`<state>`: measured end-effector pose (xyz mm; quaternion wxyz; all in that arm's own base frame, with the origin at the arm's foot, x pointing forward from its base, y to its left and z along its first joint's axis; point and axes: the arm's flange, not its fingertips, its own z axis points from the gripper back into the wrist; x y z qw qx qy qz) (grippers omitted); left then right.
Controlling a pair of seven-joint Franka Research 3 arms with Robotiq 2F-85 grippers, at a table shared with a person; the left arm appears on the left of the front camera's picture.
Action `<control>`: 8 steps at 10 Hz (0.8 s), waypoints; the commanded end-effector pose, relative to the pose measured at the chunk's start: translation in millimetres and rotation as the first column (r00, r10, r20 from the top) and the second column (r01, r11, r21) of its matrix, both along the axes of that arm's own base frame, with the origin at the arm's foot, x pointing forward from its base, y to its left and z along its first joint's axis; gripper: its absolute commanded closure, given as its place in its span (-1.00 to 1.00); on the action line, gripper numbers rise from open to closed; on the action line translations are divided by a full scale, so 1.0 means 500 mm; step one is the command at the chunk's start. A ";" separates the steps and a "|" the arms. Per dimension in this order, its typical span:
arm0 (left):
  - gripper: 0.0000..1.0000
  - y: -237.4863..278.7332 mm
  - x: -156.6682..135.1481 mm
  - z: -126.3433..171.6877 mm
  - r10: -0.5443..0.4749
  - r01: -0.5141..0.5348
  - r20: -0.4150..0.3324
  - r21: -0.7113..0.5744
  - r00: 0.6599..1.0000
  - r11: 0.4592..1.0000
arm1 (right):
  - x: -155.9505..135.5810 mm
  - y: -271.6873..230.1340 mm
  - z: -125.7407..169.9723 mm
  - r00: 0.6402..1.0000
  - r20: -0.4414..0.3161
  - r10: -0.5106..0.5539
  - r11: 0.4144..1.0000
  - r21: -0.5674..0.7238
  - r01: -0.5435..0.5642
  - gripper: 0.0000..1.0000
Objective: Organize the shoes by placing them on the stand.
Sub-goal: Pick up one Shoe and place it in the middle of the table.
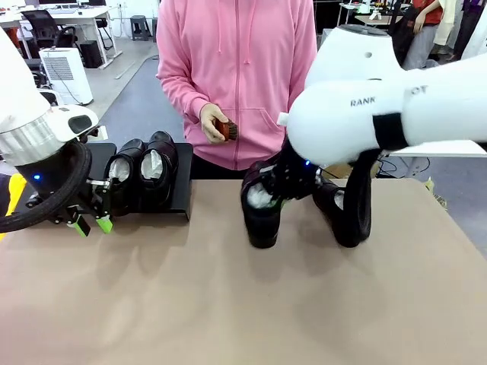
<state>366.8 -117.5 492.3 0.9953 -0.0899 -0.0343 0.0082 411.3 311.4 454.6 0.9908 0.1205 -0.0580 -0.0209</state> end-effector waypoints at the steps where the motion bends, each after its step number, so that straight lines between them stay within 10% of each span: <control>1: 0.18 0.004 -0.006 0.000 -0.004 0.004 0.000 -0.012 1.000 1.000 | -0.085 0.056 -0.057 0.999 -0.037 0.019 0.996 0.090 -0.016 1.00; 8: 0.18 0.004 -0.006 0.000 -0.004 0.004 0.000 -0.012 1.000 1.000 | -0.175 0.134 -0.191 0.999 -0.027 0.030 0.980 0.198 -0.024 0.94</control>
